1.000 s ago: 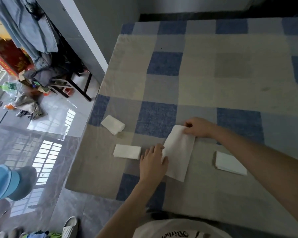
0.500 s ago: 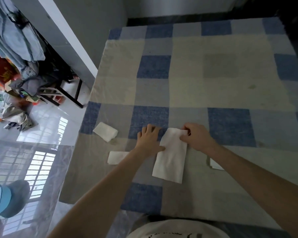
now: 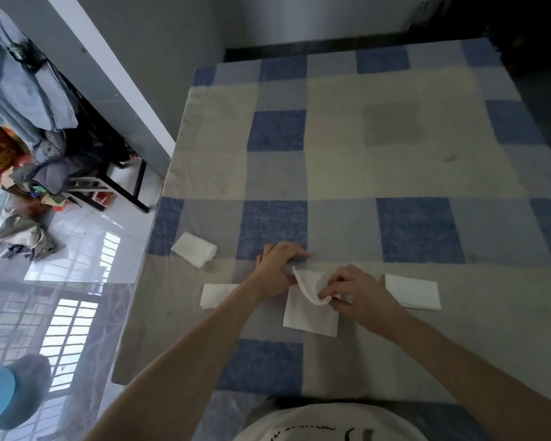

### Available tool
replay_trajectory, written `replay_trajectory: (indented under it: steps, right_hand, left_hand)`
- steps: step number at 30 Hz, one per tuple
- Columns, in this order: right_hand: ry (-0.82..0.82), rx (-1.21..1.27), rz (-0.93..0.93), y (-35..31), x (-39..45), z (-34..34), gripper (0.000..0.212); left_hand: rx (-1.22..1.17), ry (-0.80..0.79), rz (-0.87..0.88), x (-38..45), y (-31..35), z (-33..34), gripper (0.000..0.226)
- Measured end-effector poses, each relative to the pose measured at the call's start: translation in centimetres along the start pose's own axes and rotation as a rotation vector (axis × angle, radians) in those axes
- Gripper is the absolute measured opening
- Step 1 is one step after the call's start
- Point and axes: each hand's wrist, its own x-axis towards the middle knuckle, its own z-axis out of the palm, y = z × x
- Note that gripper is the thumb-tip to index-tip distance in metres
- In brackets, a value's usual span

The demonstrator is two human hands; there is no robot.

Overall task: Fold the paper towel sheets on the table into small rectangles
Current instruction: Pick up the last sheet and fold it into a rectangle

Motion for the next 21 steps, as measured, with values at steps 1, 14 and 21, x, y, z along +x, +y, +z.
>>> replay_trajectory:
  steps: [1, 14, 21]
  right_hand:
    - [-0.009, -0.016, -0.028, -0.1, -0.4, 0.2, 0.016]
    - [0.08, 0.531, 0.282, -2.8, 0.8, -3.1, 0.023]
    - [0.147, 0.482, 0.452, -1.1, 3.6, -4.4, 0.016]
  left_hand:
    - [0.036, -0.059, 0.025, -0.4, 0.5, -0.3, 0.057]
    - [-0.477, -0.465, -0.063, -1.4, 3.3, -1.1, 0.042]
    - [-0.735, -0.138, -0.135, -0.6, 3.3, -1.7, 0.03]
